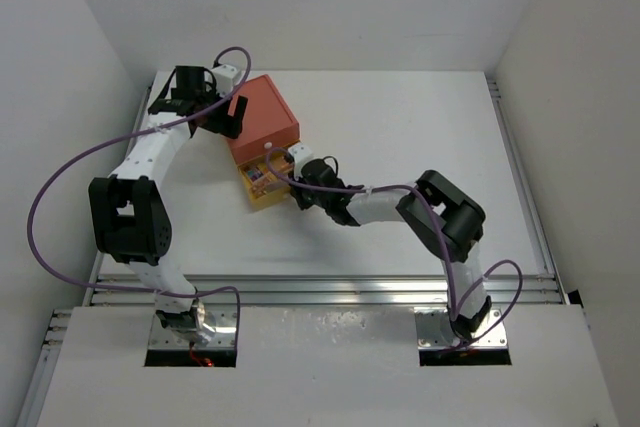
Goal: Organize the makeup
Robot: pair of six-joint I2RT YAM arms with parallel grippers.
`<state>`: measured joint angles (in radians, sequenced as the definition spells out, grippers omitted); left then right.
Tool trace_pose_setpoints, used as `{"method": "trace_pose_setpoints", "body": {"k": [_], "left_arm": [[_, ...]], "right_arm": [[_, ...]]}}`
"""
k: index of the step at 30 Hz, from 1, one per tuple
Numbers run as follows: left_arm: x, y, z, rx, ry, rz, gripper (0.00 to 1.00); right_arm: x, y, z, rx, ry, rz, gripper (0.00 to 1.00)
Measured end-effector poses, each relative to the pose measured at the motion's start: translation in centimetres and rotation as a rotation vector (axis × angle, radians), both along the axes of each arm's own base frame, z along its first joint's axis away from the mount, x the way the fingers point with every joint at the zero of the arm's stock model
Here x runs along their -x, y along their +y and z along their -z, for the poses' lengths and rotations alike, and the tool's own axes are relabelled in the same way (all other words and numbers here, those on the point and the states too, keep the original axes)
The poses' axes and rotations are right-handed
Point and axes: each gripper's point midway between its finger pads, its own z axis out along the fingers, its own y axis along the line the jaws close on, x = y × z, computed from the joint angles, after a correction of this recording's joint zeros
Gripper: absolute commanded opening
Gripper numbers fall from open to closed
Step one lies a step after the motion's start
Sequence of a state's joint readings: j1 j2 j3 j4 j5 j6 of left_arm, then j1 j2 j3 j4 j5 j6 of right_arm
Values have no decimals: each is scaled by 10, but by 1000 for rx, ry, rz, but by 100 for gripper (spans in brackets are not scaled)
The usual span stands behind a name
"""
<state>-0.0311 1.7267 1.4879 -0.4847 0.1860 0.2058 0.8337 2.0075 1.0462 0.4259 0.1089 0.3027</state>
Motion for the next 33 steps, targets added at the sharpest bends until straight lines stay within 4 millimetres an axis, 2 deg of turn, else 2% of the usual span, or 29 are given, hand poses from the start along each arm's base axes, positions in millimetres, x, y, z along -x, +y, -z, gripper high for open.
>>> {"method": "trace_pose_setpoints", "body": {"k": [8, 18, 23, 25, 30, 32, 33], "left_arm": [[0, 0, 0, -3, 0, 3, 89], [0, -1, 3, -2, 5, 14, 89], [1, -1, -1, 4, 11, 27, 89], [-7, -1, -17, 13, -8, 33, 89], [-52, 16, -91, 35, -218, -17, 86], [-68, 25, -102, 43, -264, -51, 84], [-76, 30, -101, 45, -274, -68, 83]], "right_arm": [[-49, 33, -31, -72, -147, 52, 0], [-110, 52, -17, -60, -232, 176, 0], [-114, 47, -14, -63, -238, 189, 0], [-109, 40, -10, -62, -232, 194, 0], [-96, 28, 6, -50, -197, 201, 0], [-93, 26, 10, -51, -188, 204, 0], [-93, 26, 11, -53, -184, 206, 0]]}}
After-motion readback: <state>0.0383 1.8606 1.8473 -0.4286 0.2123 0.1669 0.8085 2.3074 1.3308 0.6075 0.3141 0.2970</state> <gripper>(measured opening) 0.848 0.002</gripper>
